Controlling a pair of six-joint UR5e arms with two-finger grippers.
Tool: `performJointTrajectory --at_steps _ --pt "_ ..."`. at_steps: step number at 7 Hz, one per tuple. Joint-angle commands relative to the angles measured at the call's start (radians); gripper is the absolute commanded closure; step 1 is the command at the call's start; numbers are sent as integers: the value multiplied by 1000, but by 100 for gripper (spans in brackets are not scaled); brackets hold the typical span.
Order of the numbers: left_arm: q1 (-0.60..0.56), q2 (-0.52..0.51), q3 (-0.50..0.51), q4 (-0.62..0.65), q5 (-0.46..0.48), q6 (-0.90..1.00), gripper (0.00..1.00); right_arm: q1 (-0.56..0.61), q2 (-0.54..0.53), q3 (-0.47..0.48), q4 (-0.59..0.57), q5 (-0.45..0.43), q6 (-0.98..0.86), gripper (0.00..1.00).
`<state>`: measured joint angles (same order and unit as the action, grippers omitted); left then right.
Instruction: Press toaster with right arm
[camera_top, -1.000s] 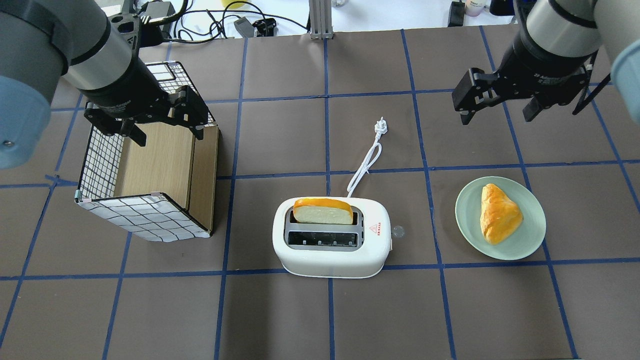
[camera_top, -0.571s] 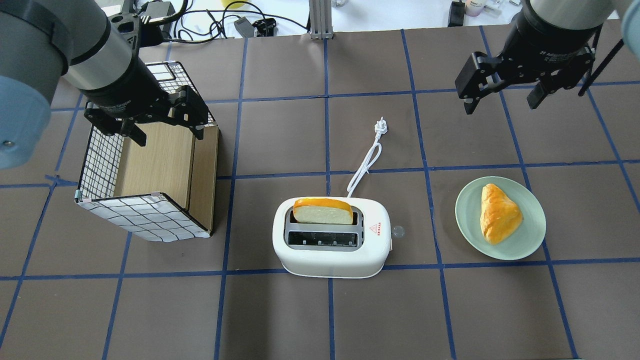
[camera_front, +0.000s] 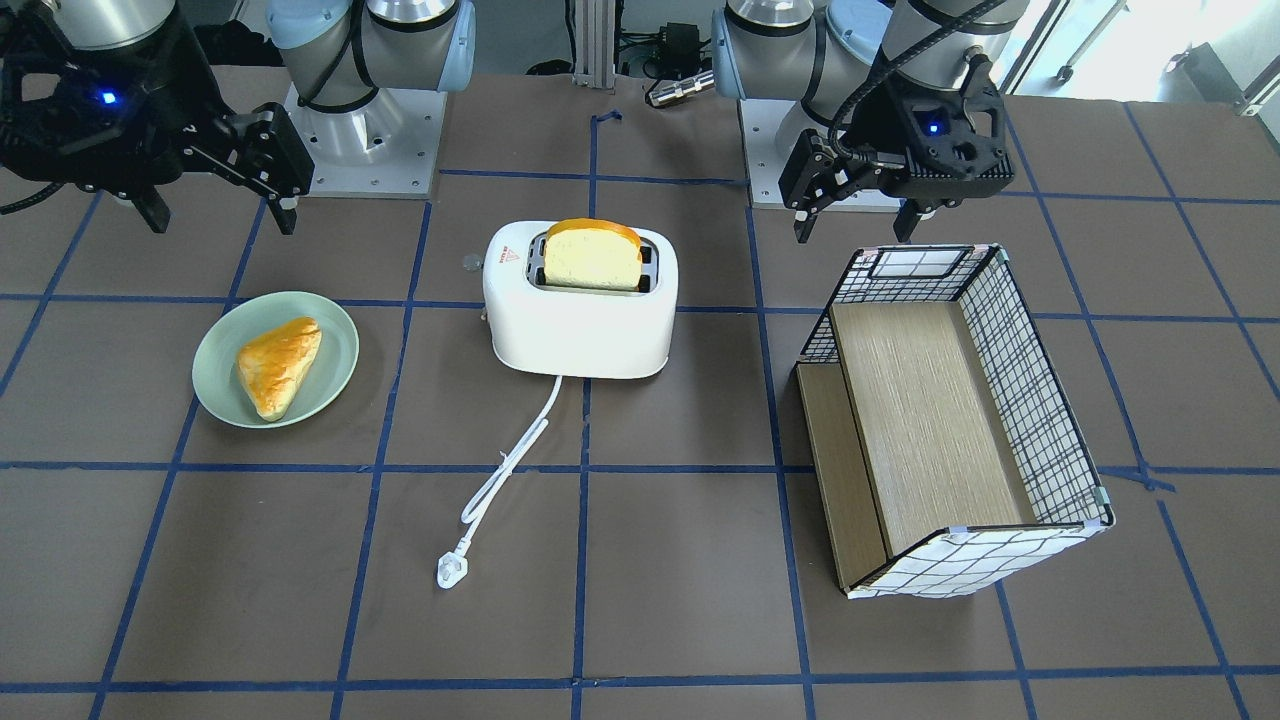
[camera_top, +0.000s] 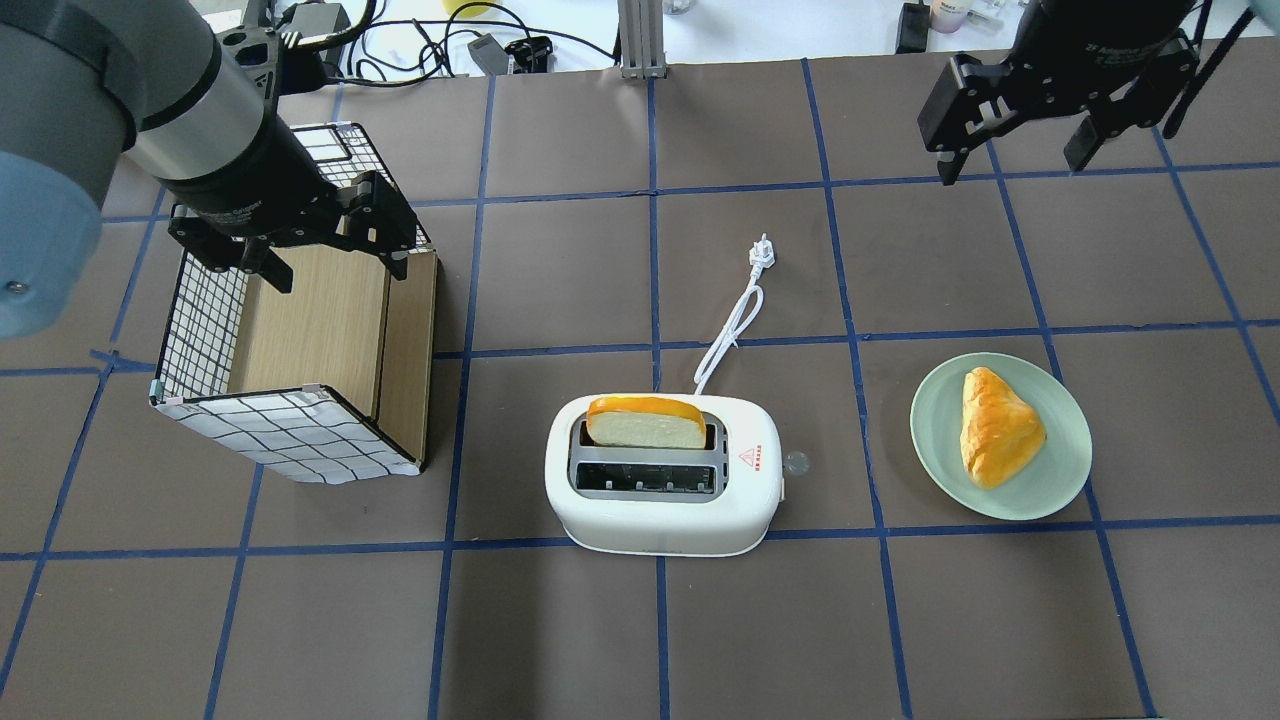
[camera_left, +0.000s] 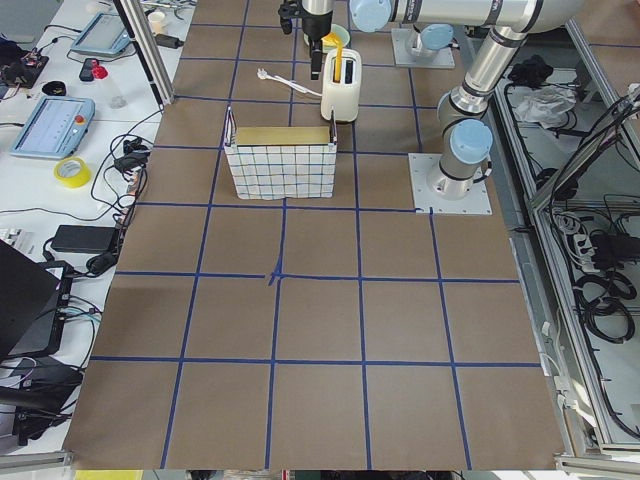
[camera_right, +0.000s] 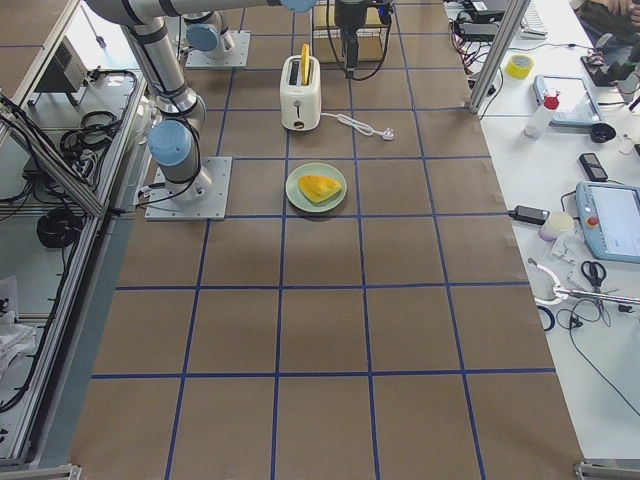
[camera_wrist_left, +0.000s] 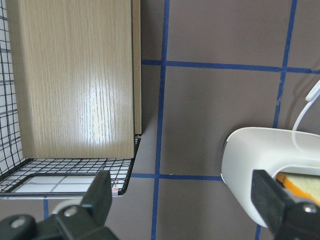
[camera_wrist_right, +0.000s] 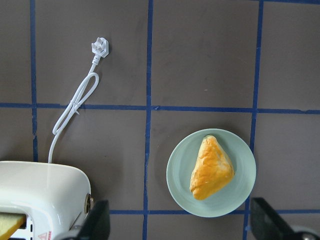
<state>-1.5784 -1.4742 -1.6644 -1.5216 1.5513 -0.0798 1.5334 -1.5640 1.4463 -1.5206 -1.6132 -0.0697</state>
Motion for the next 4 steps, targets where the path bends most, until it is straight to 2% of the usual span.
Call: performJointTrajectory --at_steps 1,3,4 --pt "0 0 0 1 1 0 0 -4 5 11 -49 -4 27 0" --pt "0 0 0 1 1 0 0 -2 2 11 -47 -1 62 0" --pt "0 0 0 0 1 0 0 1 1 17 -47 30 71 0"
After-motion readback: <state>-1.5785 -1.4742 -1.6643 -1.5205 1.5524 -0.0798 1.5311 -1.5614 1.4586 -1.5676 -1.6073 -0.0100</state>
